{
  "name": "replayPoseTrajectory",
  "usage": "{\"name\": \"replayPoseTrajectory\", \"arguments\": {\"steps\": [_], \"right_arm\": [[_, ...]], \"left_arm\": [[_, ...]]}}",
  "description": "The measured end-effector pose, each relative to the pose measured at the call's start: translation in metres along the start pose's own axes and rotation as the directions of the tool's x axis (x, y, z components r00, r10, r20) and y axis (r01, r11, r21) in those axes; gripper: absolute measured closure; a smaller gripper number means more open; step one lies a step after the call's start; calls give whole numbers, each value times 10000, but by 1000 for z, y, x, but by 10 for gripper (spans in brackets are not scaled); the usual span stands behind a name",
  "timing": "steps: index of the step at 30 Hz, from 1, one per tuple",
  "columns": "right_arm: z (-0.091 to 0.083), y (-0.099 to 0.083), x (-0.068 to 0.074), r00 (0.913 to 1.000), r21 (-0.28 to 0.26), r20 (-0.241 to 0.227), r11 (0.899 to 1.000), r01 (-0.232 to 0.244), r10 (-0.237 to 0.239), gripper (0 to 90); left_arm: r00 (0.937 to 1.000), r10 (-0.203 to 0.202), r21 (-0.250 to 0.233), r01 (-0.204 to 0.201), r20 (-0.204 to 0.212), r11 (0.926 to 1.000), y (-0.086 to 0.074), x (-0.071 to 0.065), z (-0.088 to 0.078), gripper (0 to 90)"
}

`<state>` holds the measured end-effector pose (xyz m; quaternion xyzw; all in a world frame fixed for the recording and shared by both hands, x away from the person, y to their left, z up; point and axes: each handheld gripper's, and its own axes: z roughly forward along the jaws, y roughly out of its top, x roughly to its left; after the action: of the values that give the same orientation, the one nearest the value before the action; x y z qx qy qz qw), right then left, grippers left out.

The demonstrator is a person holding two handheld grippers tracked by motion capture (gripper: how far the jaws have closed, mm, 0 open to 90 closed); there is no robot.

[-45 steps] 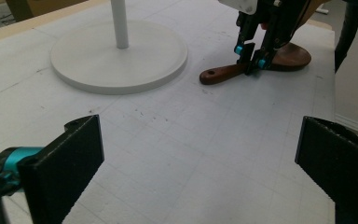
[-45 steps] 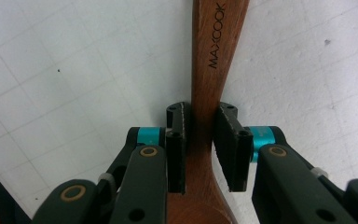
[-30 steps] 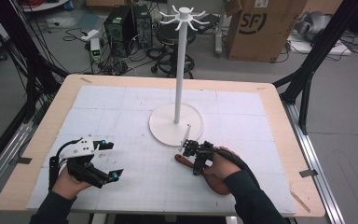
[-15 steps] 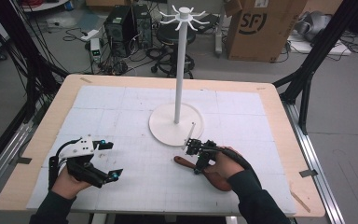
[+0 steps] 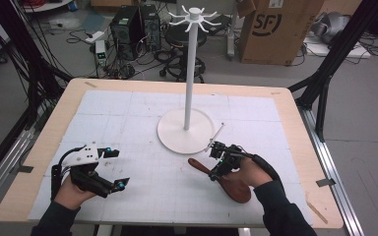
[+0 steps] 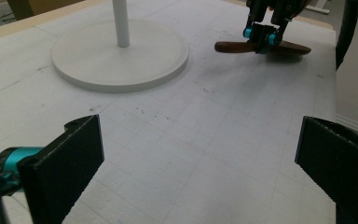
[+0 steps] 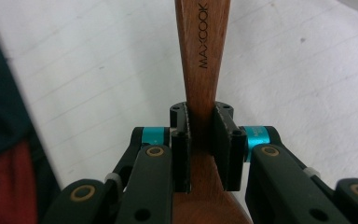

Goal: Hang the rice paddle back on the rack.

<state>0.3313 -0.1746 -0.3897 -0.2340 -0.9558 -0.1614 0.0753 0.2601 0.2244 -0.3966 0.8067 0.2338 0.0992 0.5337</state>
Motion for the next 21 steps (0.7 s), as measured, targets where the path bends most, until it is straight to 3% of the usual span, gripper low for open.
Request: {"name": "replayPoseTrajectory", "arguments": {"steps": [10, 21], "right_arm": [[-31, -26, -1, 9994, -1180, -298, 9928, -193, 159, 786], [-62, -43, -7, 9985, -2737, -471, 9609, -411, 293, 786]], "left_arm": [[10000, -34, -38, 34, -25, 10000, 0, 0, -1, 17], [10000, -58, -40, 58, -16, 10000, 0, 1, -1, 17]]}}
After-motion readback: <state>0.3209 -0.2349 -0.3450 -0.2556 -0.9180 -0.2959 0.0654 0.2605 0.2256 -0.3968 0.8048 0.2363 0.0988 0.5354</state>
